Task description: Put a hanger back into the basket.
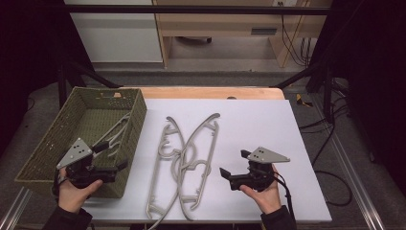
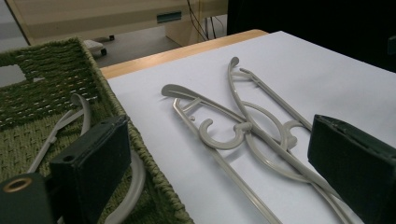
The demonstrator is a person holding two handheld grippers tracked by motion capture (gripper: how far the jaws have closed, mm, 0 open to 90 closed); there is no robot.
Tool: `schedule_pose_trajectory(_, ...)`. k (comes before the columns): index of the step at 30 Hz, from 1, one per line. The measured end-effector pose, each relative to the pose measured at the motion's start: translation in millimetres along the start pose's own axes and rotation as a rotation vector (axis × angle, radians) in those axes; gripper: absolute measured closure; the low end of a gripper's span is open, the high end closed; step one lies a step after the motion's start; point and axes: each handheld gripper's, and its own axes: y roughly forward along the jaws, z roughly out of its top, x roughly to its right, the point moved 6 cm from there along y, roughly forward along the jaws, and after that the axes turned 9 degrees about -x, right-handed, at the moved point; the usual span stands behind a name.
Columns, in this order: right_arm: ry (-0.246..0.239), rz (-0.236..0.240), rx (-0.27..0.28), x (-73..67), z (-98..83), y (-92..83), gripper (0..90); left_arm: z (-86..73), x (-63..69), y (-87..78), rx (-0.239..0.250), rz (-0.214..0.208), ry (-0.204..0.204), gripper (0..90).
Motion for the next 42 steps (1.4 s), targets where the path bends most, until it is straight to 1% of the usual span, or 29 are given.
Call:
schedule_pose_trajectory(1,-0.001,0.0,-0.005,-2.5,0.3,2.4,4.4,-0.2,-0.5,-0.3,0.001,-0.001,-0.003,5.6)
schedule_pose_trajectory(4,-0.011,0.021,-0.023,-12.0,1.8,8.6,5.6,-0.5,-1.4,0.2,-0.003,0.005,-0.003,5.6)
schedule_pose_trajectory(6,-0.022,0.02,-0.037,-18.3,3.1,12.5,6.8,-0.9,-1.2,0.3,-0.006,0.006,-0.001,5.6)
schedule_pose_trajectory(7,-0.019,0.021,-0.042,-22.1,3.8,14.7,7.2,-0.8,-1.2,0.2,-0.006,0.006,-0.001,5.5)
schedule_pose_trajectory(11,-0.036,0.037,-0.083,-35.6,2.7,25.7,8.5,-0.9,-2.1,0.4,-0.004,0.006,-0.004,5.5)
schedule_pose_trajectory(13,-0.035,0.044,-0.105,-42.5,1.4,34.3,9.7,-1.3,-3.1,0.4,-0.006,0.01,-0.005,5.5)
schedule_pose_trajectory(15,-0.041,0.064,-0.118,-48.9,0.4,42.0,10.4,-1.2,-4.2,-0.3,-0.004,0.01,-0.008,5.5)
schedule_pose_trajectory(20,-0.054,0.083,-0.159,-63.6,-1.8,60.5,13.0,-1.8,-7.3,-2.1,-0.003,0.018,-0.012,5.3)
schedule_pose_trajectory(22,-0.065,0.094,-0.197,-73.6,-4.9,71.6,14.9,-2.0,-8.1,-2.3,-0.002,0.019,-0.016,5.3)
schedule_pose_trajectory(23,-0.065,0.094,-0.197,-73.6,-4.9,71.6,14.9,-1.8,-8.5,-2.4,0.002,0.02,-0.023,5.3)
schedule_pose_trajectory(24,-0.086,0.089,-0.226,-80.2,-7.7,79.8,16.0,-1.9,-8.9,-2.4,0.001,0.02,-0.025,5.4)
schedule_pose_trajectory(25,-0.086,0.089,-0.226,-80.2,-7.7,79.8,16.0,-1.9,-9.1,-2.5,0.002,0.02,-0.026,5.4)
schedule_pose_trajectory(28,-0.102,0.084,-0.265,-88.9,-12.8,92.2,20.1,-1.9,-9.3,-2.5,-0.004,0.02,-0.019,5.4)
schedule_pose_trajectory(29,-0.1,0.09,-0.277,-91.4,-14.7,95.9,20.8,-1.8,-9.3,-2.6,-0.004,0.019,-0.018,5.4)
schedule_pose_trajectory(30,-0.094,0.085,-0.288,-92.9,-16.2,99.1,21.7,-1.5,-9.1,-2.8,-0.002,0.019,-0.017,5.4)
schedule_pose_trajectory(31,-0.104,0.084,-0.303,-94.6,-18.9,103.5,23.5,-1.4,-9.0,-3.1,-0.002,0.018,-0.015,5.4)
schedule_pose_trajectory(32,-0.102,0.086,-0.306,-96.6,-20.6,106.6,25.8,-1.3,-9.1,-3.5,-0.001,0.019,-0.015,5.4)
schedule_pose_trajectory(34,-0.099,0.095,-0.326,-99.8,-24.3,111.8,27.5,-1.2,-9.7,-4.3,0.002,0.019,-0.017,5.4)
schedule_pose_trajectory(35,-0.092,0.1,-0.332,-101.3,-25.6,113.4,29.4,-1.1,-10.2,-4.7,0.004,0.019,-0.019,5.4)
schedule_pose_trajectory(36,-0.099,0.104,-0.339,-102.8,-27.2,116.4,31.1,-1.1,-10.5,-5.0,0.005,0.019,-0.021,5.4)
schedule_pose_trajectory(39,-0.098,0.116,-0.355,-106.4,-30.9,121.7,36.2,-1.1,-10.5,-5.0,0.006,0.018,-0.023,5.4)
schedule_pose_trajectory(41,-0.099,0.101,-0.379,-107.8,-33.6,124.9,38.1,-1.1,-9.9,-4.6,0.005,0.017,-0.02,5.4)
schedule_pose_trajectory(42,-0.097,0.102,-0.384,-108.1,-34.5,125.9,39.4,-1.1,-9.4,-4.3,0.003,0.015,-0.018,5.4)
